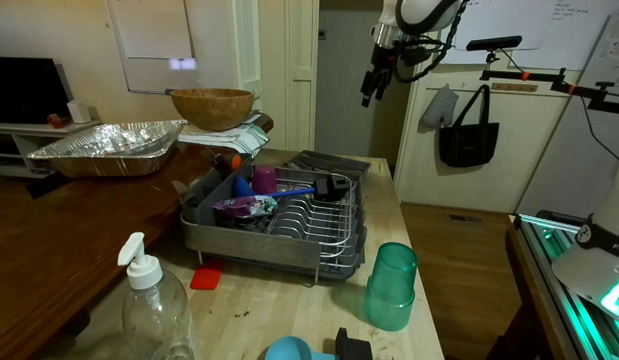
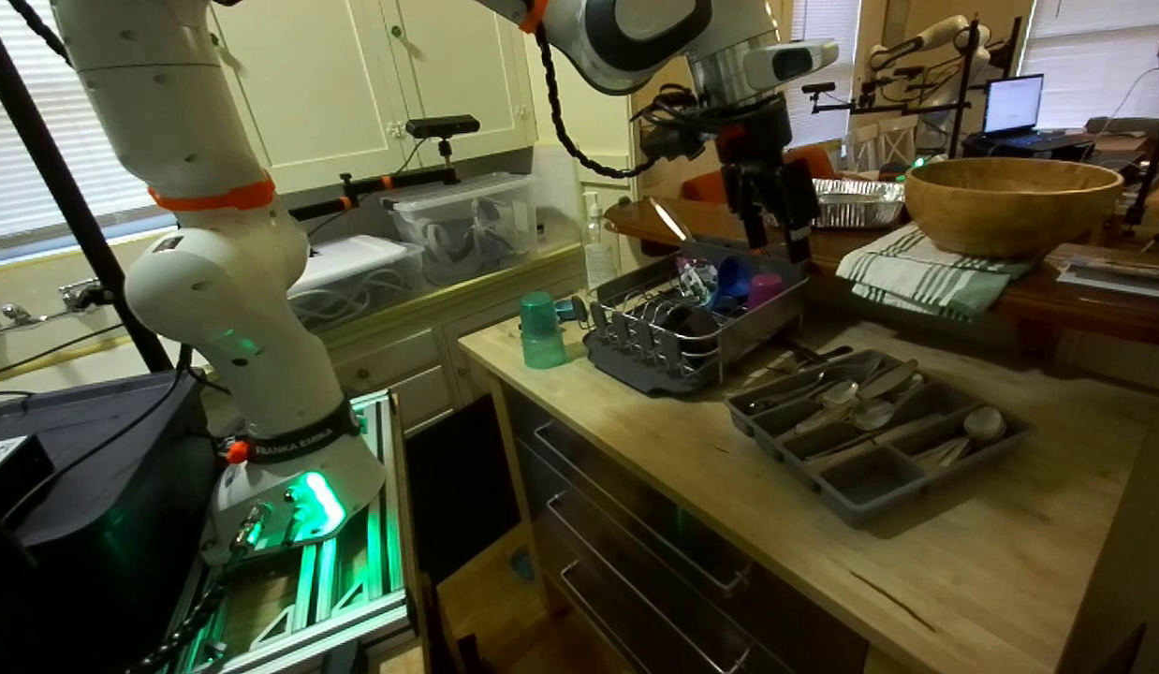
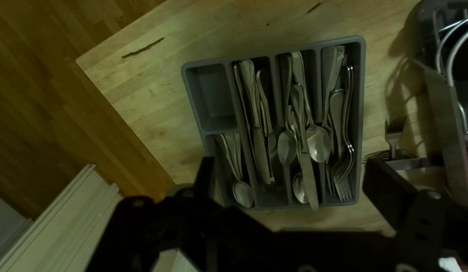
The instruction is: Put the fork in the drying rack
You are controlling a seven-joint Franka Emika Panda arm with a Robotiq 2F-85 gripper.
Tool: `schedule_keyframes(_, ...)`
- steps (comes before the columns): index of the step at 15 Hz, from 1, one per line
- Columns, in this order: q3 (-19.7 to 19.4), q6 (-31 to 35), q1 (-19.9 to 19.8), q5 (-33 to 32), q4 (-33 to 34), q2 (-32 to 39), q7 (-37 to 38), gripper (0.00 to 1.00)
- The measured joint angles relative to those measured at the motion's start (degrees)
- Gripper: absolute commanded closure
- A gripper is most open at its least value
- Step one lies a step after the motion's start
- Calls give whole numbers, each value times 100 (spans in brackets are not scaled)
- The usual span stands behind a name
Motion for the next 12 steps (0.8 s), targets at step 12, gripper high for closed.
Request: schedule_keyframes(12,31,153,19,42,159,347,-30,0)
